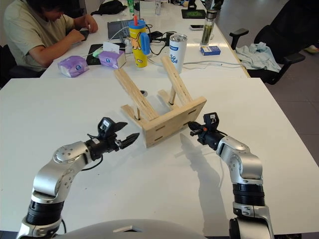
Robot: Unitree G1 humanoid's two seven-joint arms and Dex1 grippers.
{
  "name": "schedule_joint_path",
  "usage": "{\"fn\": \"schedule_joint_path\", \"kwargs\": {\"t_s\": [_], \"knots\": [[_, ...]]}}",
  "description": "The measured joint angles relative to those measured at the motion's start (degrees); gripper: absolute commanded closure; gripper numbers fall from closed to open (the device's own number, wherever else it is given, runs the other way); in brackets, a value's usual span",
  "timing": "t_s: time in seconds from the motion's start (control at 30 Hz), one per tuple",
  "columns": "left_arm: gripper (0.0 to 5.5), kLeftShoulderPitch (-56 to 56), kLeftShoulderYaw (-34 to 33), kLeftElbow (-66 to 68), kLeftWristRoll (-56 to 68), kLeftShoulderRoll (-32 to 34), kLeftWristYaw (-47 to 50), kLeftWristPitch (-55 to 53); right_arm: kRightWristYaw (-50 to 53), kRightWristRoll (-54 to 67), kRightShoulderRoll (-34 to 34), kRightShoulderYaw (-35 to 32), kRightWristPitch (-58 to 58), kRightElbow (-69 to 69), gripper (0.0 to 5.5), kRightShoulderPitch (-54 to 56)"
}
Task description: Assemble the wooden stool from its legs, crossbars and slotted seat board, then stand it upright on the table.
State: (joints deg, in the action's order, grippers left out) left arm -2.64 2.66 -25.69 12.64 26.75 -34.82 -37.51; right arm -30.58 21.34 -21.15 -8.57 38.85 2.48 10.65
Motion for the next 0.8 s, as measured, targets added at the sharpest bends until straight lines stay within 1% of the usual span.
{"fn": "schedule_joint_path", "kwargs": {"t_s": [0.07, 0.1, 0.23, 0.33, 0.47, 0.63, 0.8], "knots": [[1.92, 0.8, -0.9, 1.6, -0.9, 4.3, -2.7, 2.9, 0.1, -0.3, -0.4, -0.1, -0.9, -1.1, 5.48, -0.1], [1.92, 1.0, -0.9, 1.9, -0.9, 5.3, -3.8, 4.0, 0.1, -0.4, -0.4, 0.0, -1.4, -1.3, 5.48, -0.1], [1.92, 2.4, 0.5, 1.8, -0.5, 7.5, -7.6, 6.8, 0.1, -0.5, -0.4, -0.1, -2.2, -2.8, 5.48, -0.1], [1.92, 4.0, 3.2, 0.0, -0.2, 7.7, -9.2, 7.8, 0.1, -0.5, -0.4, 0.0, -2.2, -3.1, 5.48, -0.1], [1.92, 3.3, 8.7, -0.4, -1.9, 5.0, -7.9, 9.7, 0.1, -0.4, -0.3, 0.1, -2.3, -3.9, 5.48, -0.5], [1.92, -0.4, 11.8, 3.6, -5.5, 0.9, -3.3, 12.0, 0.0, -0.4, -0.1, 0.1, -3.3, -6.0, 5.48, -0.5], [1.92, -3.4, 16.9, 7.2, -7.3, -2.7, -2.7, 13.4, 0.0, -0.5, 0.3, 0.2, -4.5, -8.0, 5.48, -0.6]]}}
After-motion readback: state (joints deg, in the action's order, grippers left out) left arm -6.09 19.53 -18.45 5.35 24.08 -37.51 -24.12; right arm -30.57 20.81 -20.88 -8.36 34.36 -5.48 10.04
